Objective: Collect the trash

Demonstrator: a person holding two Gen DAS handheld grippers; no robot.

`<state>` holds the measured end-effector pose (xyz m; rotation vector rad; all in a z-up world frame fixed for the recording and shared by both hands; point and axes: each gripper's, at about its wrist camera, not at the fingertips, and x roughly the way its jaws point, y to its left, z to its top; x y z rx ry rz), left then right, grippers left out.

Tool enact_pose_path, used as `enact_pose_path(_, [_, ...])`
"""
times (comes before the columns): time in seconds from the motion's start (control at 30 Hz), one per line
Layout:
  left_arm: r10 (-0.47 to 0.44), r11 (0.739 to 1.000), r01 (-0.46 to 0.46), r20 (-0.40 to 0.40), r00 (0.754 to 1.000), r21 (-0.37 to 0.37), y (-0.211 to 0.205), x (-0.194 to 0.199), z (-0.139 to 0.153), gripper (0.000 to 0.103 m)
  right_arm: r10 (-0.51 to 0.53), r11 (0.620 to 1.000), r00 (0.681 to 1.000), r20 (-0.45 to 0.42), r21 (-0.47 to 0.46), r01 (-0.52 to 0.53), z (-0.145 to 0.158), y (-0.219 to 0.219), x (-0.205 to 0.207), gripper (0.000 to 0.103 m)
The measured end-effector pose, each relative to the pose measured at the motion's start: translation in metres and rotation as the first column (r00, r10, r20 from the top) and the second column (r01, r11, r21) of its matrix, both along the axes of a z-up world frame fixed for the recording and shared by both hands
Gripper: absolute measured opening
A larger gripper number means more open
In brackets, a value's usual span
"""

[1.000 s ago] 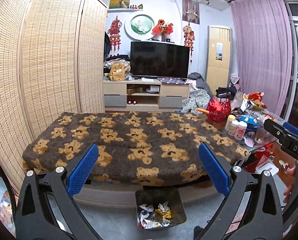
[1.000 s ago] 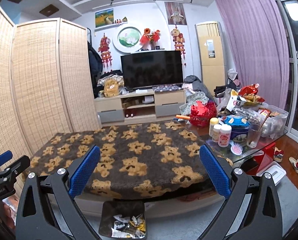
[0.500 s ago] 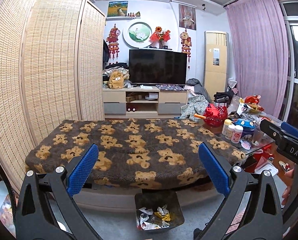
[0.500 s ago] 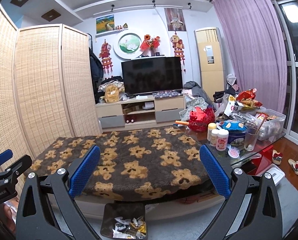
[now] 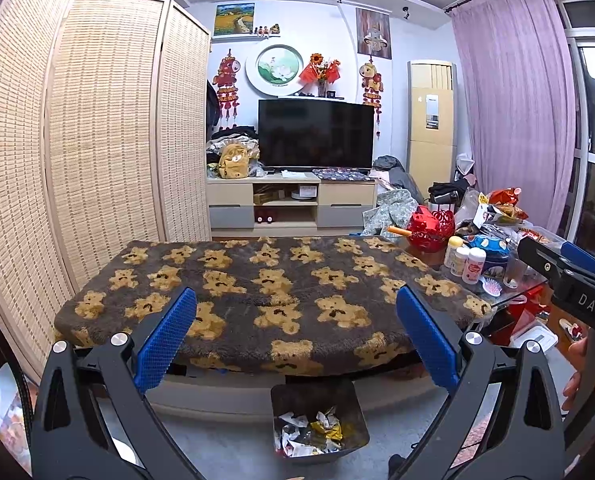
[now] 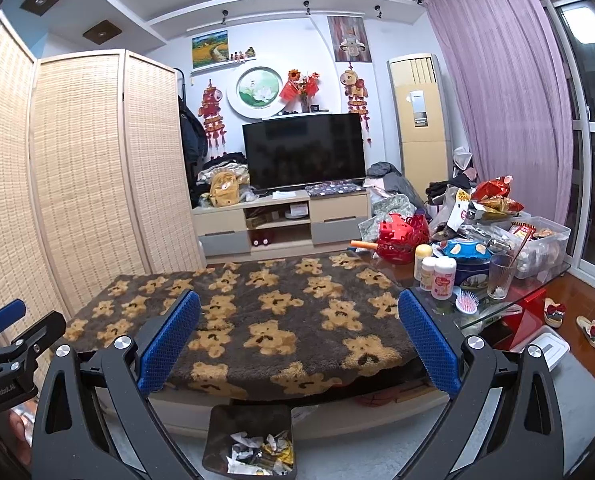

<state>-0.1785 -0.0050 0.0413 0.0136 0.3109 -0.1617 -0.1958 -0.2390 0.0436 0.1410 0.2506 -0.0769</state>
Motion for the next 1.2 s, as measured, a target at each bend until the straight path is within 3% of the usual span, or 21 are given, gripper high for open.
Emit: enact_pose_path(1.2, [-0.001, 1.000, 0.001, 0.005, 1.000, 0.006, -0.0032, 0.0016, 0.0034, 0.095, 0.015, 1.000, 0.999, -0.028, -0.002, -0.015, -0.0083, -0.0006, 0.0069, 0.100])
